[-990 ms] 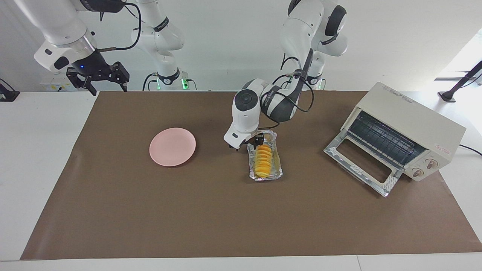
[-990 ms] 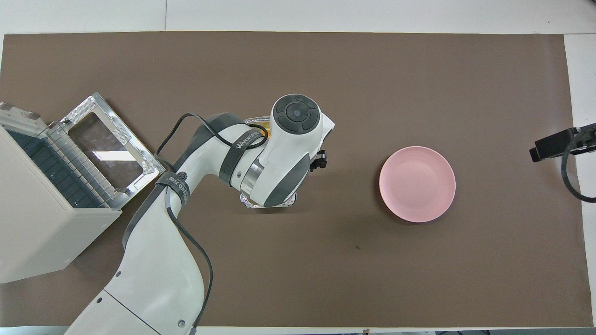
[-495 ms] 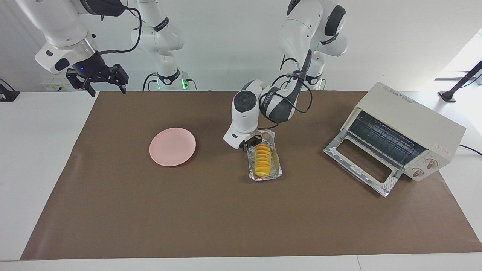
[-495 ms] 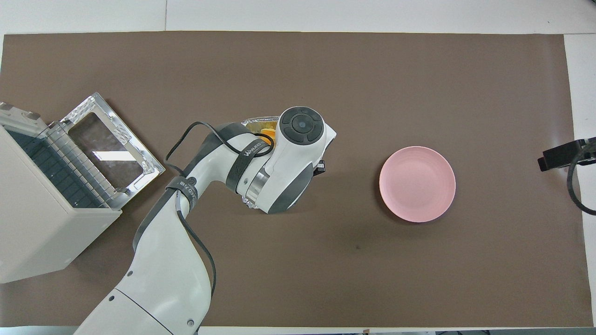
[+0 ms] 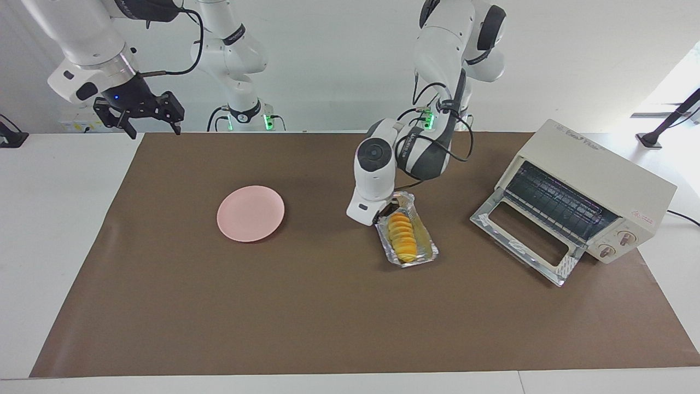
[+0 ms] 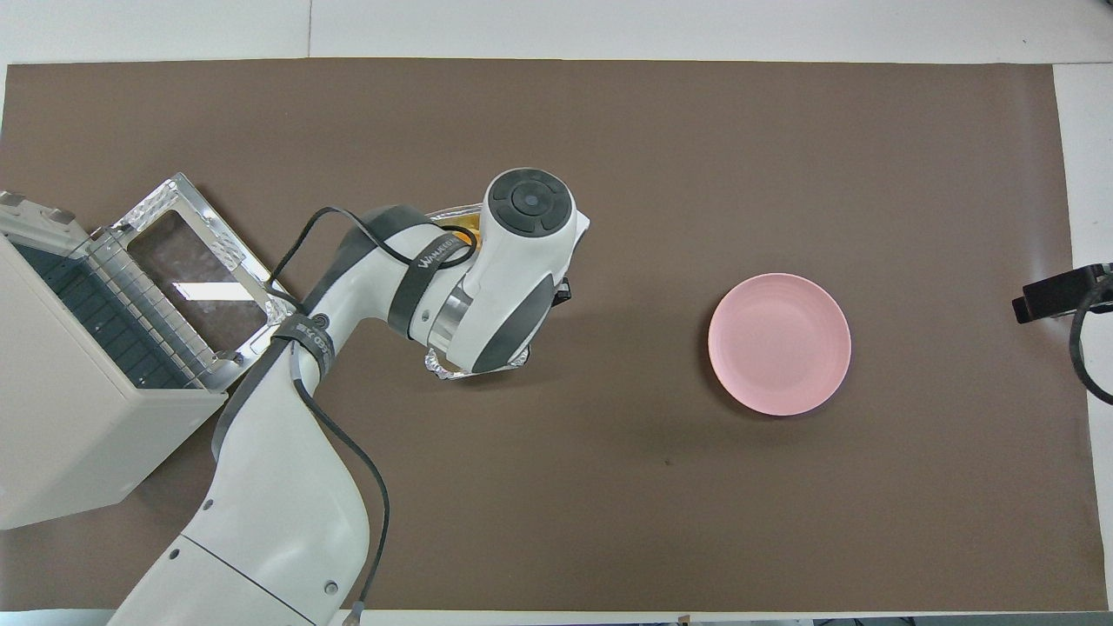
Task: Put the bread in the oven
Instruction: 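Carry the tray with the left gripper and insert it into the oven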
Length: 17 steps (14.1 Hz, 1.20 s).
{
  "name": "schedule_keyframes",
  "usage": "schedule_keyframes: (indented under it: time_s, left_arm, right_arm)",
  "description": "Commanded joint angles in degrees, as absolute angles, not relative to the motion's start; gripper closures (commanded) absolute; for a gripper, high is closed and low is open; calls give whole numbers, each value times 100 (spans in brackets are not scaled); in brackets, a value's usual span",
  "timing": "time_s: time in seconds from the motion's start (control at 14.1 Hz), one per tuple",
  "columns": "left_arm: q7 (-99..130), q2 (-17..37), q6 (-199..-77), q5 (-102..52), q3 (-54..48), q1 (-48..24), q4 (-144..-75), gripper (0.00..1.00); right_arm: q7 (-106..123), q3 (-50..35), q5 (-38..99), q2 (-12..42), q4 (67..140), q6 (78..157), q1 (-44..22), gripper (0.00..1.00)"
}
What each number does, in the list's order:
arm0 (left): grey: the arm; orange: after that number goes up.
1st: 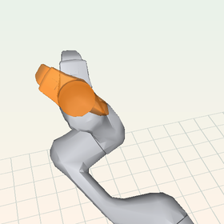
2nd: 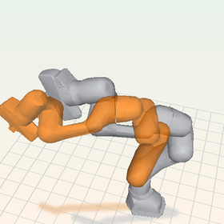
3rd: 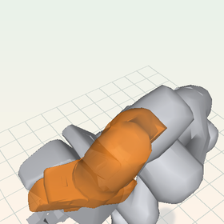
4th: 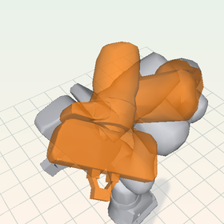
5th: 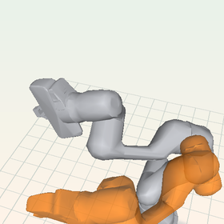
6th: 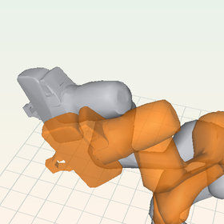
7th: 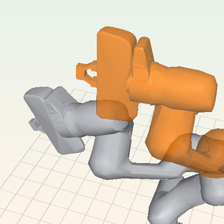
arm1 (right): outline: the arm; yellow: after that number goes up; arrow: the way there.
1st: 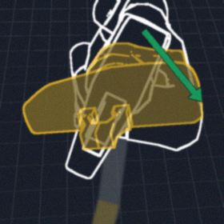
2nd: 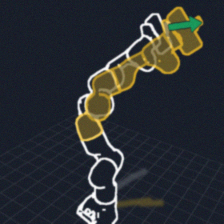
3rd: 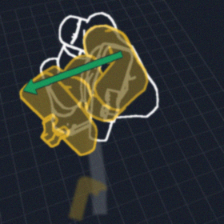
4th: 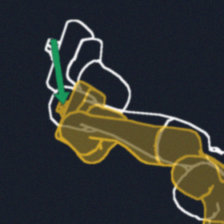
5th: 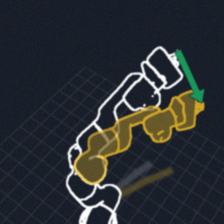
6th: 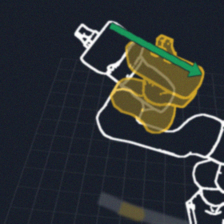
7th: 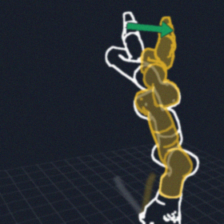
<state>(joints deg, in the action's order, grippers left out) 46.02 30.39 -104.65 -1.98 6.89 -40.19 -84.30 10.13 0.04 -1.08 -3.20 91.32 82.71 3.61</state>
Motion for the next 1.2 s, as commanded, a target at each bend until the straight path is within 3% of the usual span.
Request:
schedule_keyframes:
  time_s: [0.0,0.28,1.13]
  left_arm:
    - [5149,2779,-10064,-184,1351,-3990,-8147,100]
    - [5221,2725,-9862,-176,1889,-3649,-8296,100]
    - [4299,2014,-9598,-35,1951,-2550,-9316,100]
  right_arm:
    - [1099,-88,-149,-466,9308,8367,440,0]
    - [1116,-88,-149,-466,9308,8358,448,0]
    - [1116,-88,-149,-466,9308,8350,439,0]
